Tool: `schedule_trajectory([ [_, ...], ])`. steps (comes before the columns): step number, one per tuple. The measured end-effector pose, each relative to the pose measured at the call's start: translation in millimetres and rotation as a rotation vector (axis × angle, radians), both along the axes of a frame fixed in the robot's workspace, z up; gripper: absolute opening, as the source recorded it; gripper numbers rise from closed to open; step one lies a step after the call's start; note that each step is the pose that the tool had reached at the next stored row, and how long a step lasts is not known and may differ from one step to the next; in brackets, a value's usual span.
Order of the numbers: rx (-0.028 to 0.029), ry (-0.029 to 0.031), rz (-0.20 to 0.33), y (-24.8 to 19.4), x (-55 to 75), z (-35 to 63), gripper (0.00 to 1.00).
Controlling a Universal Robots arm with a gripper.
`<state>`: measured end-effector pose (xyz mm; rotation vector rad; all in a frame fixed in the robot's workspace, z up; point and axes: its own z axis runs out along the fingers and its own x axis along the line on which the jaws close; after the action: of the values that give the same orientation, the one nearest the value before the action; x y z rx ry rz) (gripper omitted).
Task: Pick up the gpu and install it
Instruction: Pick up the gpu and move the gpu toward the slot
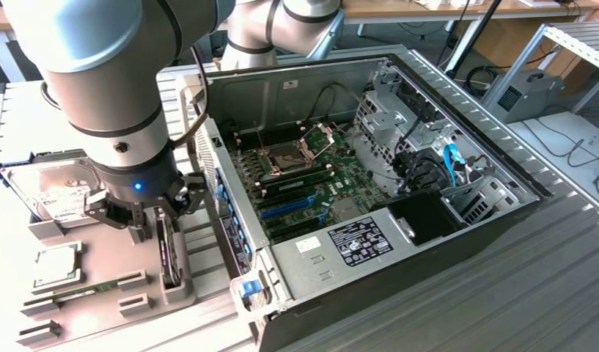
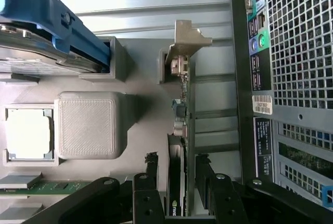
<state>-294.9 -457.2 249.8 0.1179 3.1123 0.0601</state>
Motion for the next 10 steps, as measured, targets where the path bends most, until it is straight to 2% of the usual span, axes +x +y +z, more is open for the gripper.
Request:
schedule_trajectory([
  [5, -0.0001, 0.0001, 0.0, 2.6, -0.4, -4.2, 0.42],
  [10, -0.0001, 0.0002, 0.0, 3.1, -1.1, -7.8, 0.42],
])
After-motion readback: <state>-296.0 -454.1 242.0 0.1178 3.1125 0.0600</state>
